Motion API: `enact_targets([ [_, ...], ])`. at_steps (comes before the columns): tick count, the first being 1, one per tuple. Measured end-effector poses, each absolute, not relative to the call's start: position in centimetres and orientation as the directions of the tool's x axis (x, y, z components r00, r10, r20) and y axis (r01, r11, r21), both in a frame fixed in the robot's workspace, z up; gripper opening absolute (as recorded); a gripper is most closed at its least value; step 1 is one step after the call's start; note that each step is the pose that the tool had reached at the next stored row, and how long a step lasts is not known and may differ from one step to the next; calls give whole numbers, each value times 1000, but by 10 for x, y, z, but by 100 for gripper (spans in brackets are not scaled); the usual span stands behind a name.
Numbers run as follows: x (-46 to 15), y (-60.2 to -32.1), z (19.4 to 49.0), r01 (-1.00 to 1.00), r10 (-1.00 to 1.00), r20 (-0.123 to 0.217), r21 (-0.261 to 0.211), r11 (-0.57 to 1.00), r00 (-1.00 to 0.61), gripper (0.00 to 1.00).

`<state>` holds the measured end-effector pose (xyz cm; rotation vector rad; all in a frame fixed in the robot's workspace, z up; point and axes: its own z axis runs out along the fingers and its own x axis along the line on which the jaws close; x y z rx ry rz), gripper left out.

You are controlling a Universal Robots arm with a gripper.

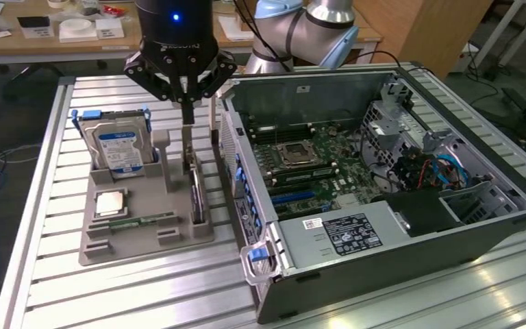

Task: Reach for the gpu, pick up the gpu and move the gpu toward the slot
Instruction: 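Reach for the gpu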

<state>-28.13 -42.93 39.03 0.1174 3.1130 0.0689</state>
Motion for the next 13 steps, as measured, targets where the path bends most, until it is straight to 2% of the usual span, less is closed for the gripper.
enact_targets([
  [13,-282,-430,390,75,76,-24,45,996,-997,11],
])
